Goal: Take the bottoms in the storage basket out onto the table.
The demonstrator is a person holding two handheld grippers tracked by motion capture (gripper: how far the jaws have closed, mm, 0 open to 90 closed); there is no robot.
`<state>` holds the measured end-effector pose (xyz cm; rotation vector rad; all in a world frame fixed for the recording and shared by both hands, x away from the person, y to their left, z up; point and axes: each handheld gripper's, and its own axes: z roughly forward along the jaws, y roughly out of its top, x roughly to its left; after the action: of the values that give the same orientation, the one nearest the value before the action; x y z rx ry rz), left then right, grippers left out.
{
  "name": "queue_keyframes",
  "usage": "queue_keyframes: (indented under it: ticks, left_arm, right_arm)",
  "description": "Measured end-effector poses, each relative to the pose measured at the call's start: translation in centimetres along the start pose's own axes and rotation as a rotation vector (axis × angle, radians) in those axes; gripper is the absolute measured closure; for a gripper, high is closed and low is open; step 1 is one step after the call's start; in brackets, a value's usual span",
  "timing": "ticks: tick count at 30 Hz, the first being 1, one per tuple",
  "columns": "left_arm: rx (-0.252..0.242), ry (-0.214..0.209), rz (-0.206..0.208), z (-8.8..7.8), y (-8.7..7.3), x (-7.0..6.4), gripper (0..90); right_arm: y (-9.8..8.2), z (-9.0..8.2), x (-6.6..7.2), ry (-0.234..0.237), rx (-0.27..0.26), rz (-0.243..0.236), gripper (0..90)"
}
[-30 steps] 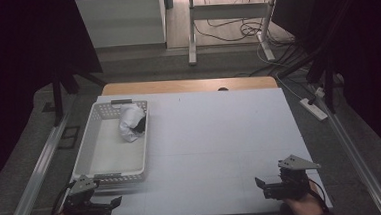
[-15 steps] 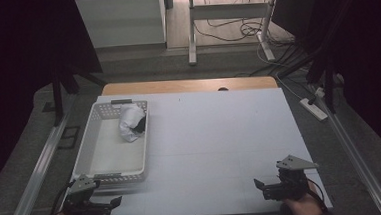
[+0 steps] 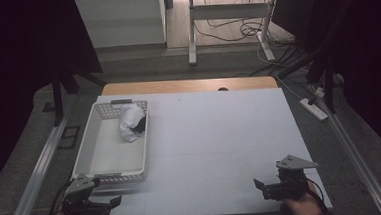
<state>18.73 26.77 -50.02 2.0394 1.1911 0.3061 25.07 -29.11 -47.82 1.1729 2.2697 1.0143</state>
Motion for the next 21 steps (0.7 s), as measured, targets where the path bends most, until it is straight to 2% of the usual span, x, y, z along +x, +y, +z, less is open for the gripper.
queue_keyframes:
  ticks: [4, 8, 21]
  left_arm:
    - [-0.005, -0.010, 0.004, -0.2, 0.2, -0.1, 0.0]
    - [-0.018, -0.001, 0.017, -0.5, 0.4, -0.3, 0.0]
    - [-0.044, 0.007, 0.015, -1.2, 0.7, -0.4, 0.0]
  right_arm:
    - [0.0, 0.0, 0.1, 0.002, 0.002, -0.005, 0.0]
    - [0.0, 0.1, 0.1, 0.001, 0.006, -0.007, 0.0]
    - [0.0, 0.1, 0.1, 0.001, 0.010, -0.008, 0.0]
